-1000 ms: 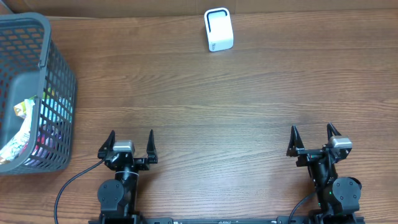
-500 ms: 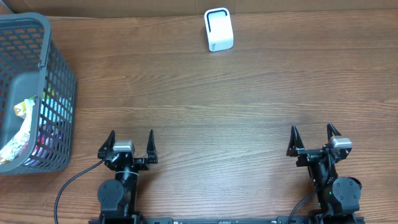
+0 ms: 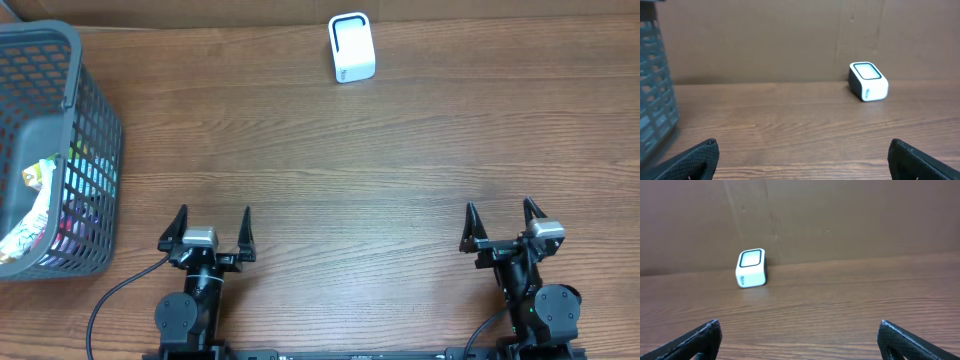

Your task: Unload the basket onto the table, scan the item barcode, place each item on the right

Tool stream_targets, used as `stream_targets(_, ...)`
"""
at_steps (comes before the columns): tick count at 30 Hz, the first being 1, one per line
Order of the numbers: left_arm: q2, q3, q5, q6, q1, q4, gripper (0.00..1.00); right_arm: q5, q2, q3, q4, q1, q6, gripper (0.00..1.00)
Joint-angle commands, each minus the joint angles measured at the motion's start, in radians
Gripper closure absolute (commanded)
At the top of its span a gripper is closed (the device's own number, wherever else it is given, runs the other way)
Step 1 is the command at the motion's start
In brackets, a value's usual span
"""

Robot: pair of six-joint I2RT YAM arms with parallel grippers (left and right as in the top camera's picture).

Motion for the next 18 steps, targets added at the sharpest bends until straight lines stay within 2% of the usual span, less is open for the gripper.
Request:
stream_targets(1, 0.019, 0.059, 0.035, 0.015, 0.006, -0.022, 0.0, -0.065, -0.012, -0.01, 0.007, 0.006, -0.005, 0.0)
stream_targets(10, 0.272, 0.355, 0.034, 0.019, 0.006, -0.102, 0.0, -0.079, -0.012, 0.029, -0.012, 0.006, 0.013, 0.0)
stream_targets(14, 0.435, 0.559, 0.036, 0.019, 0.006, -0.176, 0.0, -0.09, -0.012, 0.055, -0.038, 0.006, 0.013, 0.0)
stream_targets(18, 0.6, 0.819, 0.035, 0.023, 0.006, -0.322, 0.0, -0.097, -0.012, 0.077, -0.081, 0.006, 0.013, 0.0)
